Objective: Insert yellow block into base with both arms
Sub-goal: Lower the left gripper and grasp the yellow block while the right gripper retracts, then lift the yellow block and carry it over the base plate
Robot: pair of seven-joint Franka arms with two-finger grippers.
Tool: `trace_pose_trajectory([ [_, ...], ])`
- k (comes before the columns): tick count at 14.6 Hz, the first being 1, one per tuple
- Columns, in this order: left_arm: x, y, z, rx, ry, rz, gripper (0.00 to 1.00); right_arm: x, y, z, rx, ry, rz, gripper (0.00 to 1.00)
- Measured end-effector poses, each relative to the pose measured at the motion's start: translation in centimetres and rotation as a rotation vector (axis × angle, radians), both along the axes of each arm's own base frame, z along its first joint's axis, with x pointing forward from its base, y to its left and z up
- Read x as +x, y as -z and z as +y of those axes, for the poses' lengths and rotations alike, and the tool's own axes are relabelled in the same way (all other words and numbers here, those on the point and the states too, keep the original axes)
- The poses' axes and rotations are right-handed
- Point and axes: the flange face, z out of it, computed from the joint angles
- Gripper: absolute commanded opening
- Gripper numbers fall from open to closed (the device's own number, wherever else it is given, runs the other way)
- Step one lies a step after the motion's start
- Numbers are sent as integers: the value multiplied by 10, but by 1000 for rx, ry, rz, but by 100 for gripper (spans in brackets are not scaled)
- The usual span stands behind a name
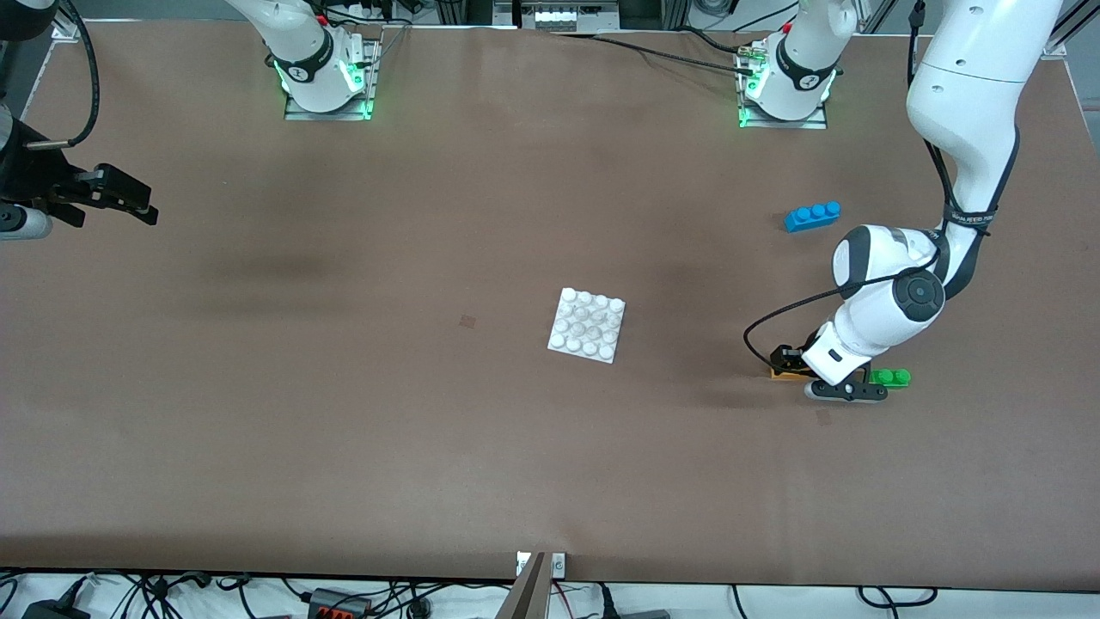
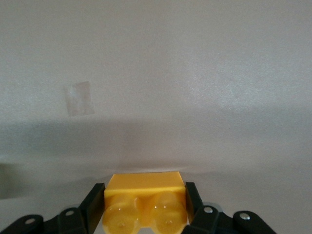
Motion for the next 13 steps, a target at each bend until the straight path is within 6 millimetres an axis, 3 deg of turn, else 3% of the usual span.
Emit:
trace_pose_trajectory([
  [3, 0, 0, 0, 0, 0, -1, 54, 0, 0, -3, 1, 6, 0, 100],
  [7, 3, -6, -7, -2, 13, 40, 52, 0, 0, -5, 3, 9, 0, 100],
  [10, 12, -42, -22, -4, 43, 95, 49, 0, 0, -5, 4, 10, 1, 100],
  [13, 15, -92, -78, -16, 136, 163, 49, 0, 0, -5, 5, 9, 1, 100],
])
